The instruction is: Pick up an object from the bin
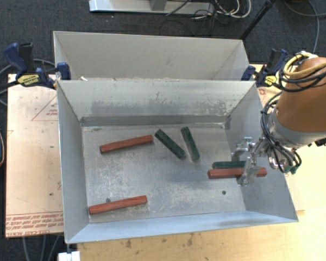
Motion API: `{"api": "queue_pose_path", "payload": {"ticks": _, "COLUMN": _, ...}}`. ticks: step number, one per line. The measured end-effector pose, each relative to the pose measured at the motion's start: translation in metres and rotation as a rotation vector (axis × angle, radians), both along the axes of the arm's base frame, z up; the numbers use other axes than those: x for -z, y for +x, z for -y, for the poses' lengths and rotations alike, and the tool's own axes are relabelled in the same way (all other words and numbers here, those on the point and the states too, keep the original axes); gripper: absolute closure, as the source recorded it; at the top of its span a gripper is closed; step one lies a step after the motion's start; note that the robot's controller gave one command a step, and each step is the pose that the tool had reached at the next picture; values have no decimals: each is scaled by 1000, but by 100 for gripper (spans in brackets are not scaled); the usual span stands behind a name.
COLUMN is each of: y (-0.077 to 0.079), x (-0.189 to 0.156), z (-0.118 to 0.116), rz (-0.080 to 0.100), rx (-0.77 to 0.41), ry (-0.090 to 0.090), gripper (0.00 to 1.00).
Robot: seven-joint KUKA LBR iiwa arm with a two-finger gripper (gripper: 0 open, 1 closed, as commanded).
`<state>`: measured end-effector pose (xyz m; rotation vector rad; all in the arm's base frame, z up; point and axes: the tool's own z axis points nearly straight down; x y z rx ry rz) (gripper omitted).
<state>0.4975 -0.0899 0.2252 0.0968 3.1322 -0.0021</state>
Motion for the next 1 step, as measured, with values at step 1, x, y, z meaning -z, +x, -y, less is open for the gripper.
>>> {"api": "queue_pose_path", "payload": {"ticks": 1, "y": -1, "x": 3, "z": -1, "rz": -6, "rx": -3, "ry": 2, "gripper": 100}}
